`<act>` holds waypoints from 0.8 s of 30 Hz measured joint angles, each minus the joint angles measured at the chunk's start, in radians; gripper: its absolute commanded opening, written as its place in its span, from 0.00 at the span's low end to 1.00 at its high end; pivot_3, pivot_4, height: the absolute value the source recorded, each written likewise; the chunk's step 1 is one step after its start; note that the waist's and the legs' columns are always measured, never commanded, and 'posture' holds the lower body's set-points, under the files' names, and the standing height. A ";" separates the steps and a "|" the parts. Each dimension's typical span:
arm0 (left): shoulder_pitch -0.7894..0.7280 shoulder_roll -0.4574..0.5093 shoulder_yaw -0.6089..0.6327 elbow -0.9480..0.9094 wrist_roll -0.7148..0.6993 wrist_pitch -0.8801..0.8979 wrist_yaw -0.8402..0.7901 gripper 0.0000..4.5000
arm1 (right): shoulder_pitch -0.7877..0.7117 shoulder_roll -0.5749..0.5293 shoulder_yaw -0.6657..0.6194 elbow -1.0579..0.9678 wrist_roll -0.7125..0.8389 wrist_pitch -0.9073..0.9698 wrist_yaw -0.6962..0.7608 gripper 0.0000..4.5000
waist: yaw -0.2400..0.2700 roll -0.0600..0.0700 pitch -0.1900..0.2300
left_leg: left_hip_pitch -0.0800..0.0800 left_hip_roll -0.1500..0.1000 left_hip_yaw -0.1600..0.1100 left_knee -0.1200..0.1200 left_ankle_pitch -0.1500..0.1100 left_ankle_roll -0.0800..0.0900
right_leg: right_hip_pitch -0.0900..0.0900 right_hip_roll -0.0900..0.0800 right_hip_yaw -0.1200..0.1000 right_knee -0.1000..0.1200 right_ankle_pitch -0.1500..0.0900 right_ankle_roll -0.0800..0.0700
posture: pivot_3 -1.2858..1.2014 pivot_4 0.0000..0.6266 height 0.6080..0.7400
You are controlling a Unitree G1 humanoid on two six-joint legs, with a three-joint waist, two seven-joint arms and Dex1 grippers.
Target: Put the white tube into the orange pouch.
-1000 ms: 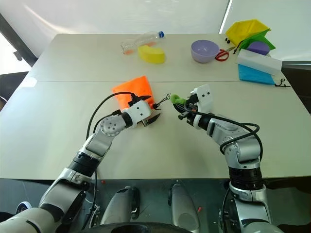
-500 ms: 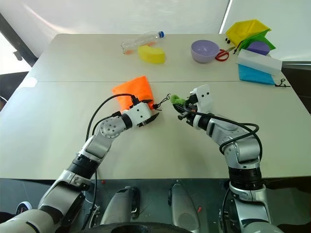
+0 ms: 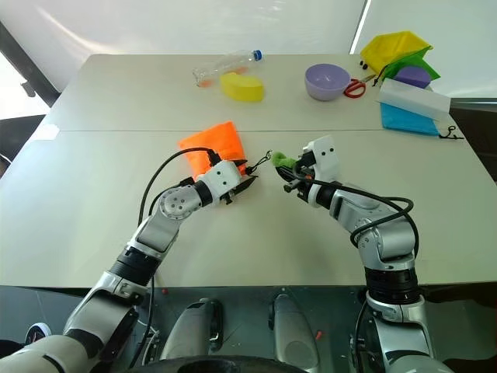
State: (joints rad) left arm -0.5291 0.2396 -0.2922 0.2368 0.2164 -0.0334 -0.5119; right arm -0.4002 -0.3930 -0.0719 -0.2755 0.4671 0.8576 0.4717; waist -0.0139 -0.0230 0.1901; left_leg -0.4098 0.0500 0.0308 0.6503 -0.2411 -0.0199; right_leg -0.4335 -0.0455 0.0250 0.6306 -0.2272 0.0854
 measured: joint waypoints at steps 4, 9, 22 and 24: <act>0.000 0.013 -0.008 0.000 0.023 0.000 0.006 0.55 | 0.000 0.000 0.001 0.000 0.000 0.000 0.000 0.00 | 0.001 0.000 0.000 | 0.000 0.000 0.000 0.000 0.000 0.000 | 0.000 0.000 0.000 0.000 0.000 0.000 | 0.52 0.24 1.00; 0.000 0.013 -0.010 0.000 0.063 0.008 0.039 0.55 | -0.001 0.000 0.005 0.000 0.000 0.000 0.000 0.00 | 0.001 0.000 0.000 | 0.000 0.000 0.000 0.000 0.000 0.000 | 0.000 0.000 0.000 0.000 0.000 0.000 | 0.52 0.24 1.00; 0.000 -0.013 -0.014 0.000 0.078 0.006 0.060 0.37 | -0.001 0.000 0.010 0.000 0.000 -0.001 0.000 0.00 | 0.000 0.000 0.000 | 0.000 0.000 0.000 0.000 0.000 0.000 | 0.000 0.000 0.000 0.000 0.000 0.000 | 0.52 0.24 1.00; 0.000 -0.011 -0.014 0.000 0.079 0.006 0.060 0.37 | -0.001 0.000 0.010 0.000 -0.001 -0.001 0.000 0.00 | 0.000 0.000 0.000 | 0.000 0.000 0.000 0.000 0.000 0.000 | 0.000 0.000 0.000 0.000 0.000 0.000 | 0.52 0.24 1.00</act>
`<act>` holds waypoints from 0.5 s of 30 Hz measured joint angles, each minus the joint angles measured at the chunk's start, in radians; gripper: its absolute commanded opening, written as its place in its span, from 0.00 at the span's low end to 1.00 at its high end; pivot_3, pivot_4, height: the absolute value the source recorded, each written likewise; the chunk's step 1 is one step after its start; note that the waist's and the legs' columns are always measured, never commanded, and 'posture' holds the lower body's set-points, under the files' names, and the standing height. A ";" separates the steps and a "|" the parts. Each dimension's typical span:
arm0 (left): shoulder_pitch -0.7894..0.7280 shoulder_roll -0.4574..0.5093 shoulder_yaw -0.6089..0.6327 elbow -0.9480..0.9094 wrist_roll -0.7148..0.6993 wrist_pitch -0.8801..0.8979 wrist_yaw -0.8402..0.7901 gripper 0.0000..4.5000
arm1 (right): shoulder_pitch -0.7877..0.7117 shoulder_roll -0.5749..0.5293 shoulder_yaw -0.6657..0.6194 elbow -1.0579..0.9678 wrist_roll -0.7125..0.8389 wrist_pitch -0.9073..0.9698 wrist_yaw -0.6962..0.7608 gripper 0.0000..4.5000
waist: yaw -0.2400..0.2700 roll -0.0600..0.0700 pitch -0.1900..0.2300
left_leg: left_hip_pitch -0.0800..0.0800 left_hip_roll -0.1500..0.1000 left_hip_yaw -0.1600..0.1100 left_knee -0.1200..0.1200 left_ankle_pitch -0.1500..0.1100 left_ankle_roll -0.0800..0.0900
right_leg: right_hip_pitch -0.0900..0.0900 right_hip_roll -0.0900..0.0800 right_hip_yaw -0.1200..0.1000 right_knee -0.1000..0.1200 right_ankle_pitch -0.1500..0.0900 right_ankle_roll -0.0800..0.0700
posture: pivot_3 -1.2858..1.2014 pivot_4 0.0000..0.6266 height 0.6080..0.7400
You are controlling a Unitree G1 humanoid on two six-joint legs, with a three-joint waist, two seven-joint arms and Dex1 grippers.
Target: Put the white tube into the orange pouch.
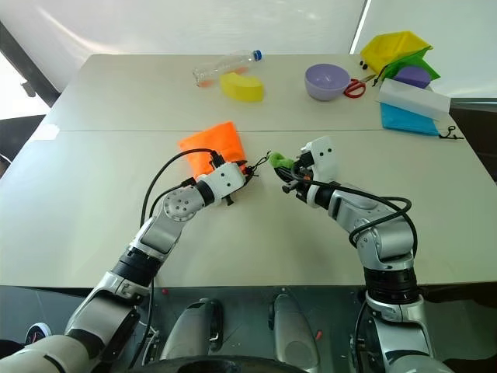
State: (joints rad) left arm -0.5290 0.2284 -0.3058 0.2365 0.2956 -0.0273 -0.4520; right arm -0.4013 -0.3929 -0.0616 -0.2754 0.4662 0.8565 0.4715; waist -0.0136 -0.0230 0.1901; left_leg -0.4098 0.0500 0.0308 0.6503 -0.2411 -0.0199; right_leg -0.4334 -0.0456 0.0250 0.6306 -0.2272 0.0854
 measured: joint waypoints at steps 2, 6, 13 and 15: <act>0.000 0.001 0.000 0.000 0.001 0.000 0.000 0.37 | 0.000 0.000 0.000 0.000 -0.001 -0.001 0.000 0.00 | 0.000 0.000 0.000 | 0.000 0.000 0.000 0.000 0.000 0.000 | 0.000 0.000 0.000 0.000 0.000 0.000 | 0.52 0.24 1.00; 0.000 0.002 0.000 0.000 0.001 0.000 0.001 0.37 | 0.000 0.000 0.001 0.000 -0.002 -0.009 0.000 0.00 | 0.000 0.000 0.000 | 0.000 0.000 0.000 0.000 0.000 0.000 | 0.000 0.000 0.000 0.000 0.000 0.000 | 0.52 0.24 1.00; 0.000 0.005 0.000 0.000 0.001 -0.009 0.002 0.08 | 0.000 0.000 0.003 0.000 -0.003 -0.012 0.000 0.00 | 0.000 0.000 0.000 | 0.000 0.000 0.000 0.000 0.000 0.000 | 0.000 0.000 0.000 0.000 0.000 0.000 | 0.52 0.24 1.00; 0.000 0.005 -0.001 0.000 0.001 -0.024 0.002 0.01 | 0.000 0.000 0.005 0.001 -0.003 -0.012 0.000 0.00 | 0.000 0.000 0.000 | 0.000 0.000 0.000 0.000 0.000 0.000 | 0.000 0.000 0.000 0.000 0.000 0.000 | 0.52 0.24 1.00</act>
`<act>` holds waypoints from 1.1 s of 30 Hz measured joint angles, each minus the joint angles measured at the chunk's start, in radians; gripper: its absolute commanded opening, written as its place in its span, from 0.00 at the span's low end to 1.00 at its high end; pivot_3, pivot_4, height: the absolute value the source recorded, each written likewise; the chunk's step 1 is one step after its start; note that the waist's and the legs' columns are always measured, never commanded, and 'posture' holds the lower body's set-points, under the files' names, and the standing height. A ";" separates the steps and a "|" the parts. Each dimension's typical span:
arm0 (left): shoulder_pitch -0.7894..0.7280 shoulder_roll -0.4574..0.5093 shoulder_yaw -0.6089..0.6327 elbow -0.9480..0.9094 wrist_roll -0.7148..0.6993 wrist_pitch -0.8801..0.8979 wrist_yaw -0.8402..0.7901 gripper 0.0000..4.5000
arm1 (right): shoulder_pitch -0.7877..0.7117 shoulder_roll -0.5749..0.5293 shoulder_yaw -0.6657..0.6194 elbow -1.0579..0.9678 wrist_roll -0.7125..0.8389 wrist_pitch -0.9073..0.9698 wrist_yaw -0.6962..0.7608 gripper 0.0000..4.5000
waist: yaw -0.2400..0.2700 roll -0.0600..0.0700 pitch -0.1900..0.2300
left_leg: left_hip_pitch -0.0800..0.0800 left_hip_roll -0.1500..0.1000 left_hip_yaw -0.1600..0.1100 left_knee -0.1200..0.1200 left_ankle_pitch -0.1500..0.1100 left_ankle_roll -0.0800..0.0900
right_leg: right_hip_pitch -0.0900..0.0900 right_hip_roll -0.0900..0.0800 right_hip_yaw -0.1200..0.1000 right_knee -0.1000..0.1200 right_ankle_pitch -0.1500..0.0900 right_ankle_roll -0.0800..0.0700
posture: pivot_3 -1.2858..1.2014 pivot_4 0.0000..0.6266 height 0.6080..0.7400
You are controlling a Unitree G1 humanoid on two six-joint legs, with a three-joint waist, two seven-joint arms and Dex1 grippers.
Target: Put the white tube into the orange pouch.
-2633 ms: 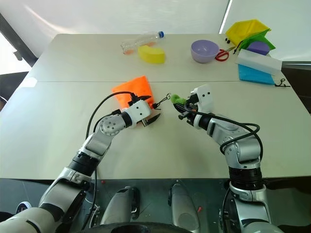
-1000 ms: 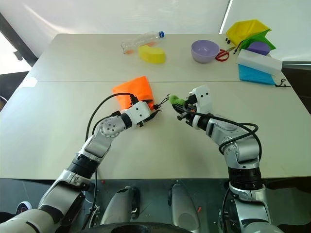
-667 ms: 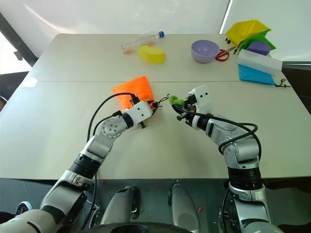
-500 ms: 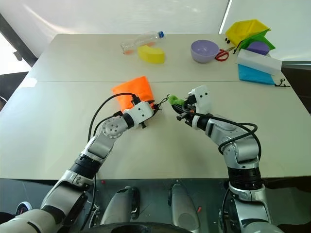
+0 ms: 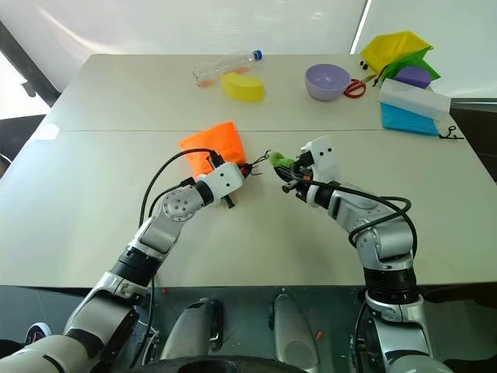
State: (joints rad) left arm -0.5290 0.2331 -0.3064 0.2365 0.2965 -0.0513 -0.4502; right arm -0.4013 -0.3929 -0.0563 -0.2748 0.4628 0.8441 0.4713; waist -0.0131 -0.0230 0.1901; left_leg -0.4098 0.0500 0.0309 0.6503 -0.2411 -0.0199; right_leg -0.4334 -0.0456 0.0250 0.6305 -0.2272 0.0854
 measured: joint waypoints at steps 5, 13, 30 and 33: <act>0.000 -0.002 -0.005 0.000 0.005 0.000 -0.005 0.01 | 0.000 0.000 0.002 0.000 -0.003 0.000 0.000 0.00 | 0.000 0.000 0.000 | 0.000 0.000 0.000 0.000 0.000 0.000 | 0.000 0.000 0.000 0.000 0.000 0.000 | 0.52 0.24 1.00; 0.000 0.007 -0.004 0.000 0.000 -0.007 -0.011 0.01 | 0.000 -0.001 0.002 0.000 -0.007 0.000 0.002 0.00 | 0.000 0.000 0.000 | 0.000 0.000 0.000 0.000 0.000 0.000 | 0.000 0.000 0.000 0.000 0.000 0.000 | 0.52 0.24 1.00; 0.017 0.082 0.020 -0.043 -0.113 -0.028 -0.136 0.01 | 0.000 -0.019 -0.024 0.028 -0.010 -0.022 -0.002 0.00 | 0.000 0.000 0.000 | 0.000 0.000 0.000 0.000 0.000 0.000 | 0.000 0.000 0.000 0.000 0.000 0.000 | 0.52 0.24 1.00; 0.017 0.082 0.020 -0.043 -0.113 -0.028 -0.132 0.01 | -0.001 -0.022 -0.028 0.044 -0.016 -0.028 -0.003 0.00 | 0.000 0.000 0.000 | 0.000 0.000 0.000 0.000 0.000 0.000 | 0.000 0.000 0.000 0.000 0.000 0.000 | 0.52 0.24 1.00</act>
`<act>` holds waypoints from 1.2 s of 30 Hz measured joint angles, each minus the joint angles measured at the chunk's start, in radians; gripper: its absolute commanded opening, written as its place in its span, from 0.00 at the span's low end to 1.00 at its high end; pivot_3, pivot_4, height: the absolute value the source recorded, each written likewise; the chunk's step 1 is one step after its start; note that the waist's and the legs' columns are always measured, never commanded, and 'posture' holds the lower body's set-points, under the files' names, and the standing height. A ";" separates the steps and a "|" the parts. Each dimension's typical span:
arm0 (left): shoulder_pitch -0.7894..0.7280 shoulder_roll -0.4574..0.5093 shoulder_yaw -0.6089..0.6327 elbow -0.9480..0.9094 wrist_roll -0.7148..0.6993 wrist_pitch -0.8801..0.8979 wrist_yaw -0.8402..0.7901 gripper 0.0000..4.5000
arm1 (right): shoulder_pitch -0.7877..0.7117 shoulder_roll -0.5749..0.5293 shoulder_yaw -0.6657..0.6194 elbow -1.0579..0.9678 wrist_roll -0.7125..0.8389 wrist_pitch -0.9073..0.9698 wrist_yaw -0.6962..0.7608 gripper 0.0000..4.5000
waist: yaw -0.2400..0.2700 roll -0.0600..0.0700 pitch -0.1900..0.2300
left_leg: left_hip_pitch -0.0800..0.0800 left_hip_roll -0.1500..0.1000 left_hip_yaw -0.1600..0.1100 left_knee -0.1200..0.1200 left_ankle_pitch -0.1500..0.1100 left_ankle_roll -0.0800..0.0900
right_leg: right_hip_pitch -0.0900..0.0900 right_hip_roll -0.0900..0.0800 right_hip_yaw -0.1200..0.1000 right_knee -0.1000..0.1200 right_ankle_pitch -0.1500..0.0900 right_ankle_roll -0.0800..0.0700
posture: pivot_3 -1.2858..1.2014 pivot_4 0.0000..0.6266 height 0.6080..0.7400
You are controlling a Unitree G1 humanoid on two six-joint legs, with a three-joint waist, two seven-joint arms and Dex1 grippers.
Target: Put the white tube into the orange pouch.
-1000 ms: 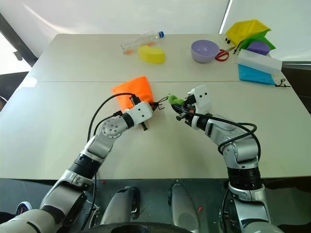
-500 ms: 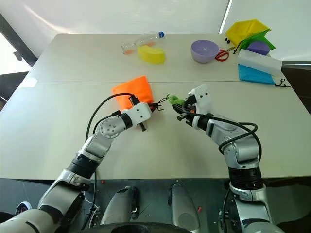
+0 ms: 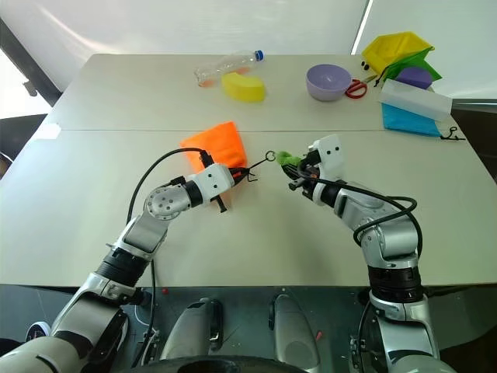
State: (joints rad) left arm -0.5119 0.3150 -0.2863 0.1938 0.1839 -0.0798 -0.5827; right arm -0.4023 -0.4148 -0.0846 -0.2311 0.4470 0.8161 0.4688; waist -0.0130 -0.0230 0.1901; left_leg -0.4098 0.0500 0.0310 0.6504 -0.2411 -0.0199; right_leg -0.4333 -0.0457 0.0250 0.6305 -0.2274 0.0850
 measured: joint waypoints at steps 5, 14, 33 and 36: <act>0.000 -0.006 0.002 0.001 -0.018 0.003 0.002 0.01 | 0.000 0.000 0.000 -0.001 0.000 0.000 0.005 0.00 | -0.001 0.000 0.000 | 0.000 0.000 0.000 0.000 0.000 0.000 | 0.000 0.000 0.000 0.000 0.000 0.000 | 0.52 0.24 1.00; 0.000 -0.027 0.028 0.001 -0.083 0.027 -0.029 0.54 | 0.004 0.000 0.001 -0.025 0.009 0.007 0.023 0.00 | 0.000 0.000 0.000 | 0.000 0.000 0.000 0.000 0.000 0.000 | 0.000 0.000 0.000 0.000 0.000 0.000 | 0.52 0.24 1.00; -0.032 -0.025 0.063 0.051 -0.107 0.025 -0.029 0.54 | 0.019 -0.004 0.000 -0.051 0.051 0.049 0.025 0.00 | -0.001 0.000 0.000 | 0.000 0.000 0.000 0.000 0.000 0.000 | 0.000 0.000 0.000 0.000 0.000 0.000 | 0.52 0.24 1.00; -0.032 -0.033 0.069 0.050 -0.141 0.043 -0.058 0.54 | 0.018 -0.005 -0.002 -0.060 0.061 0.053 0.024 0.00 | 0.000 0.000 0.000 | 0.000 0.000 0.000 0.000 0.000 0.000 | 0.000 0.000 0.000 0.000 0.000 0.000 | 0.52 0.24 1.00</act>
State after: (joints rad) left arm -0.5443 0.2816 -0.2170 0.2437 0.0428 -0.0372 -0.6408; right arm -0.3846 -0.4196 -0.0868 -0.2914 0.5080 0.8689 0.4930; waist -0.0135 -0.0229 0.1901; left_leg -0.4096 0.0500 0.0309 0.6506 -0.2411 -0.0199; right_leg -0.4332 -0.0456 0.0250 0.6306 -0.2272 0.0848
